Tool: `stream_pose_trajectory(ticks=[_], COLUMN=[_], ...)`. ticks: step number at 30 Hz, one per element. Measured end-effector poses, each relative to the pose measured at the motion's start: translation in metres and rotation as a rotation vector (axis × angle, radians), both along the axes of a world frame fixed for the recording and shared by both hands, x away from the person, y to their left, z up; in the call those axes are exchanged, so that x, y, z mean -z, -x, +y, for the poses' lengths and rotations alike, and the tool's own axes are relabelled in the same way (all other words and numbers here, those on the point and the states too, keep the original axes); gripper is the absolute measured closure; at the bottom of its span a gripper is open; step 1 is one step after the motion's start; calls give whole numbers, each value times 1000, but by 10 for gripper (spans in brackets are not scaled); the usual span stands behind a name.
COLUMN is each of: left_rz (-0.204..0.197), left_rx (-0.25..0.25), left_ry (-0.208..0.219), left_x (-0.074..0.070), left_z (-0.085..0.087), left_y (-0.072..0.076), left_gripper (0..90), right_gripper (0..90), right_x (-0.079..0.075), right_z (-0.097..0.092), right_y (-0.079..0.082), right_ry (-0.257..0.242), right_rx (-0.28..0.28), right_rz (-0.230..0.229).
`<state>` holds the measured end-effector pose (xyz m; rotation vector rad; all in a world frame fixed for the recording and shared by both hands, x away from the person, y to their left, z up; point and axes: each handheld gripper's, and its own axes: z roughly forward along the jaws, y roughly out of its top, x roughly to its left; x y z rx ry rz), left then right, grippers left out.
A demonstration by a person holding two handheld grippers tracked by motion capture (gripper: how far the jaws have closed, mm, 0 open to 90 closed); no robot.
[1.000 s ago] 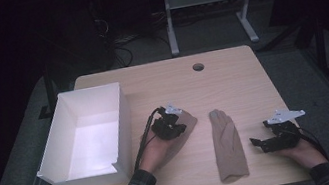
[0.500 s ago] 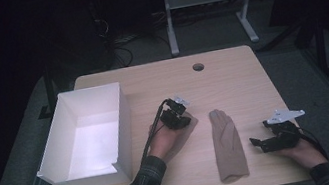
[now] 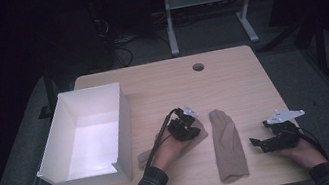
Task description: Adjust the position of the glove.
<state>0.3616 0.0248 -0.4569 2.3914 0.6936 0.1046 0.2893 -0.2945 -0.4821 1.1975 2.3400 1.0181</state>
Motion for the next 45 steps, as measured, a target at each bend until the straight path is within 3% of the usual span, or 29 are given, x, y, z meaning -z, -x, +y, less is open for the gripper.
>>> stream_pose_trajectory(ticks=[10,13,16,24,29,30,32,36,39,43,45], left_rz=[38,46,45,80,84,88,71,13,-11,-23,-27], left_rx=[85,78,105,104,120,102,111,48,-45,-140,-160], left_ry=[27,57,42,81,75,90,69,70,78,74,62], left_x=[0,2,1,3,2,2,-2,-15,-24,-24,-21], left_z=[-2,-1,3,15,25,26,30,45,64,82,86], left_y=[32,40,46,74,90,93,92,82,74,65,62], left_gripper=[896,897,897,897,896,896,897,897,896,897,897], right_gripper=[133,133,133,133,133,133,133,133,133,133,133], right_x=[0,0,0,0,0,0,0,0,0,0,0], right_z=[0,0,0,0,0,0,0,0,0,0,1], right_y=[0,0,0,0,0,0,0,0,0,0,0], right_ry=[0,0,0,1,0,0,0,0,0,-1,-3], right_rx=[0,0,0,1,2,2,1,2,2,0,2], right_rz=[0,1,-1,-1,0,0,-1,0,0,0,1])
